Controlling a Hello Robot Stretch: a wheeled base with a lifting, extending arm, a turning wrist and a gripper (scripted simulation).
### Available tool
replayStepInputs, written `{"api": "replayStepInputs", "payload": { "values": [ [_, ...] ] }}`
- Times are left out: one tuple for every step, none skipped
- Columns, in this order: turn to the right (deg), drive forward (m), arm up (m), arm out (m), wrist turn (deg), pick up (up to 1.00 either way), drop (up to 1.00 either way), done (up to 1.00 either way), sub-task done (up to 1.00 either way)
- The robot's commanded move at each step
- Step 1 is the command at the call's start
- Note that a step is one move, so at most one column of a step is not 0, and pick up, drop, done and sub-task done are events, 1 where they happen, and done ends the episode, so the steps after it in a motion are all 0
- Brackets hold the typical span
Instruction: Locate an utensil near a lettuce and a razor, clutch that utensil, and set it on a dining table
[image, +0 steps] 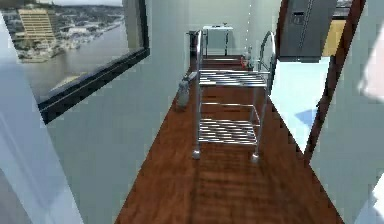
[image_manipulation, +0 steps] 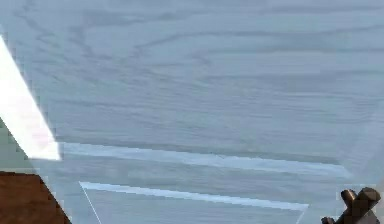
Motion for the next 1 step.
{"api": "replayStepInputs", "payload": {
  "values": [
    [0.0,0.55,0.0,0.0,0.0,0.0,0.0,0.0,0.0]
  ]
}}
